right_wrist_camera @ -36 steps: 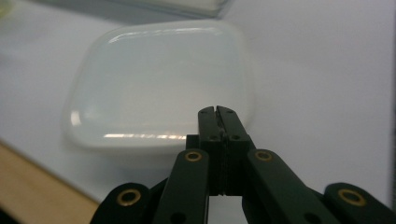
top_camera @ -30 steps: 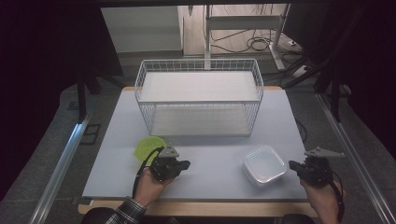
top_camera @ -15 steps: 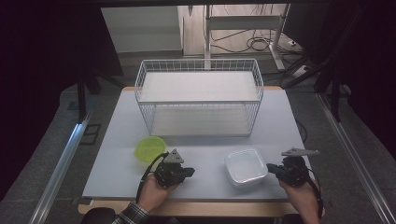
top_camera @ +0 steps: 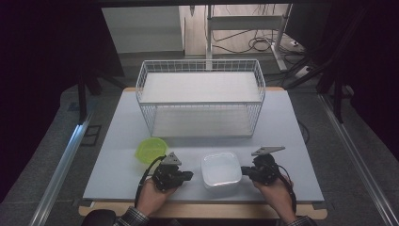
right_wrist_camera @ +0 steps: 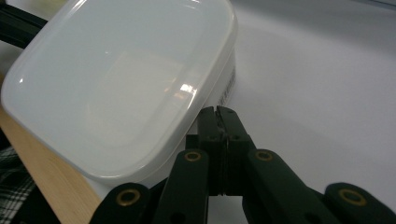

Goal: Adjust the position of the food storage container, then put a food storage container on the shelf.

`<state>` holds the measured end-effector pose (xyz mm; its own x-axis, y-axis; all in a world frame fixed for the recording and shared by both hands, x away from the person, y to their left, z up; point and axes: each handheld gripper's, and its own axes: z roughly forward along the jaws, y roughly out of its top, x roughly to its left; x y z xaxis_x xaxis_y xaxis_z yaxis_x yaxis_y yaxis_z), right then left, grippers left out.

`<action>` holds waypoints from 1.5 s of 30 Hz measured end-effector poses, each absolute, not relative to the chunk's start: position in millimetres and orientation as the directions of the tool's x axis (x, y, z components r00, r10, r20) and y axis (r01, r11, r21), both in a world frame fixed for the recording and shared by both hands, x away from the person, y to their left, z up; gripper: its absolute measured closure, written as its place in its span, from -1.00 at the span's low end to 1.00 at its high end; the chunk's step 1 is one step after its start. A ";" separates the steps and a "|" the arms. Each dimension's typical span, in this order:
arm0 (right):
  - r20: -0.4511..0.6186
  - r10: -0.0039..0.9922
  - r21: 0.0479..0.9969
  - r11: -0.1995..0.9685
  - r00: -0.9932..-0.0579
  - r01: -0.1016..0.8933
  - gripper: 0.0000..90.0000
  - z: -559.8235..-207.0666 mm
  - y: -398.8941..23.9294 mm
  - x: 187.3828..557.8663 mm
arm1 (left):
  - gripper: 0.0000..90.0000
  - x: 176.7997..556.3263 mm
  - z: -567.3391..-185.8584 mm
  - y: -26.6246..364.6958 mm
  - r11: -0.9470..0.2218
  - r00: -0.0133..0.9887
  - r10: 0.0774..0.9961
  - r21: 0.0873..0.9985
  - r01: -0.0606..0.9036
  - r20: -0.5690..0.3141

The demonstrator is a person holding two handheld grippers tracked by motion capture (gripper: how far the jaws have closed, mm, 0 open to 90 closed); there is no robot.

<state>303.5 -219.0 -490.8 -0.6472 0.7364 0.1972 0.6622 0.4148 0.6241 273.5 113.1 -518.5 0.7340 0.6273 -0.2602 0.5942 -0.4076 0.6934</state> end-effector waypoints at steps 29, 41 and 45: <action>0.098 0.706 0.720 0.436 -0.701 0.540 0.26 -487.9 -203.4 293.2 | 0.16 273.0 -510.1 139.2 -0.428 0.702 0.696 0.698 0.574 -0.151; 0.075 0.688 0.733 0.453 -0.722 0.507 -0.54 -495.2 -205.6 299.3 | -0.72 260.2 -515.7 147.0 -0.432 0.728 0.673 0.731 0.528 -0.128; 0.083 0.697 0.742 0.434 -0.712 0.511 -0.62 -494.9 -207.0 300.2 | -0.81 261.5 -518.6 149.1 -0.419 0.728 0.673 0.744 0.520 -0.129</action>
